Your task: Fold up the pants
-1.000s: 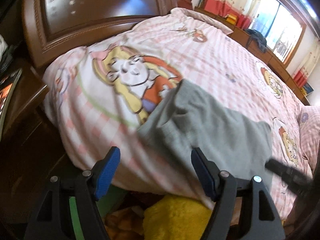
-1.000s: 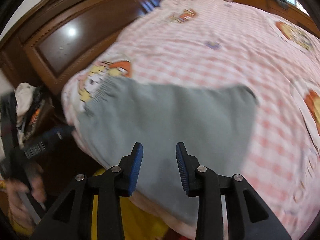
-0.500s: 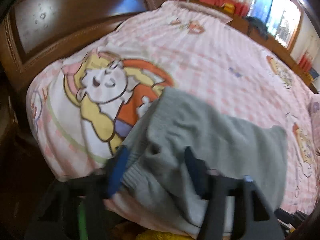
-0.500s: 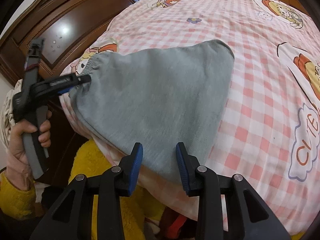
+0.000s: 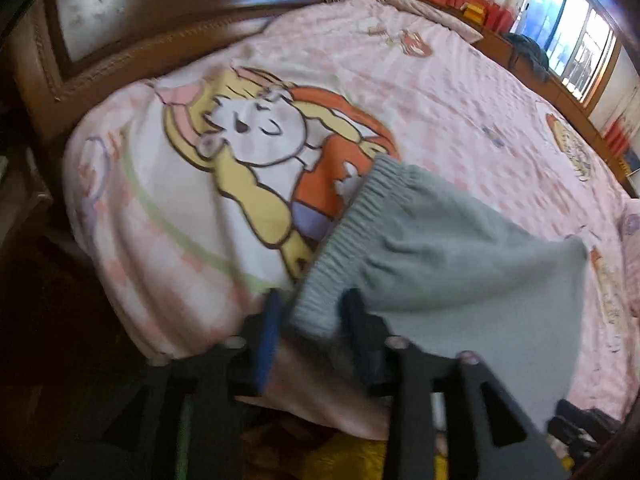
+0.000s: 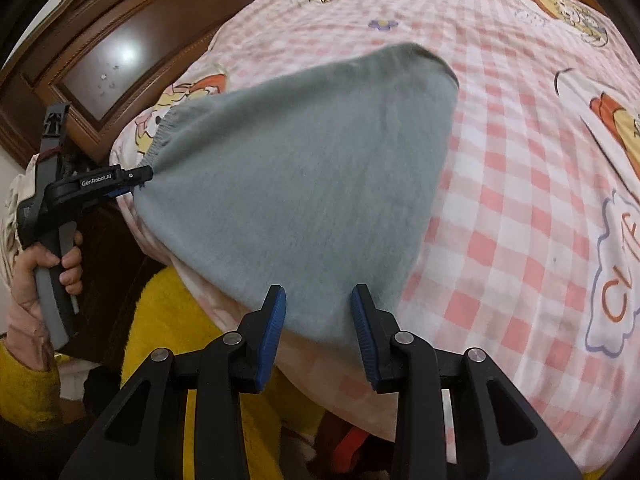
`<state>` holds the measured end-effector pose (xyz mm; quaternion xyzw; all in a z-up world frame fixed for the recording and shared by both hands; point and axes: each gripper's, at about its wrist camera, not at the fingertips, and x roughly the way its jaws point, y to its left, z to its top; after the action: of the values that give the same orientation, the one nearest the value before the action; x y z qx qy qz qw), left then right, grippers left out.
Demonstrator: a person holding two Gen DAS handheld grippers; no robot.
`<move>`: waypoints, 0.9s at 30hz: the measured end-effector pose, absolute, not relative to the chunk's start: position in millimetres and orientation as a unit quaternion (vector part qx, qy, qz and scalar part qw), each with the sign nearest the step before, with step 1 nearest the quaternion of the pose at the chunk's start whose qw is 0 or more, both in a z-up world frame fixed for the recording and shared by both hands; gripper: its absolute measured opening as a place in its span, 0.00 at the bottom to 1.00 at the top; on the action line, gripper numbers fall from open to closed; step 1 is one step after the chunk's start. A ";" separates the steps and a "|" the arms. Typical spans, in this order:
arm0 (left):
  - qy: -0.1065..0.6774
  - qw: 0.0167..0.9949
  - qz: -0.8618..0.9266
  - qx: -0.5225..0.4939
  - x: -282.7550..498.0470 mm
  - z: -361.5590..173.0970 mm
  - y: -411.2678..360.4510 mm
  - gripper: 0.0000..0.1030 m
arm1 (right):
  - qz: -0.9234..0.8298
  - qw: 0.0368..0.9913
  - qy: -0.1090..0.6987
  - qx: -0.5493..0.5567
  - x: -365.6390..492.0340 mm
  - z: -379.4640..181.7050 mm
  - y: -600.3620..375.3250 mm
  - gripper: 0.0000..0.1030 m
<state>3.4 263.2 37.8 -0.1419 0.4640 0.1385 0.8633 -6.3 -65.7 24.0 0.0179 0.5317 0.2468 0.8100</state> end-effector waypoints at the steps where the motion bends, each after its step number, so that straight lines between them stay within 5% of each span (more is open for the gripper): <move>1: 0.463 0.863 0.147 -0.136 0.4 40.3 262.6 0.57 | 0.248 0.810 0.531 0.020 -6.7 24.9 -67.1 0.34; 11: 0.389 0.908 0.074 -0.136 2.0 107.3 234.3 0.57 | 0.252 0.831 0.495 0.036 9.9 47.9 -66.7 0.34; 15: 0.423 0.893 0.000 -0.153 52.1 79.1 216.0 0.31 | 0.251 0.825 0.505 0.032 18.7 34.9 -56.6 0.34; 17: 0.453 0.878 0.001 -0.155 77.6 49.3 211.8 0.27 | 0.241 0.816 0.525 0.021 19.9 19.6 -53.0 0.34; 19: 0.463 0.876 0.037 -0.132 91.5 28.5 214.8 0.06 | 0.241 0.819 0.520 0.025 15.5 14.6 -55.6 0.33; 27: 0.467 0.866 0.053 -0.169 94.3 27.6 231.0 0.03 | 0.251 0.811 0.527 0.032 2.7 12.7 -66.8 0.32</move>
<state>94.3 231.0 27.6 -0.1692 0.4674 0.0526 0.8661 2.7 -66.8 12.7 0.0316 0.5274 0.2507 0.8111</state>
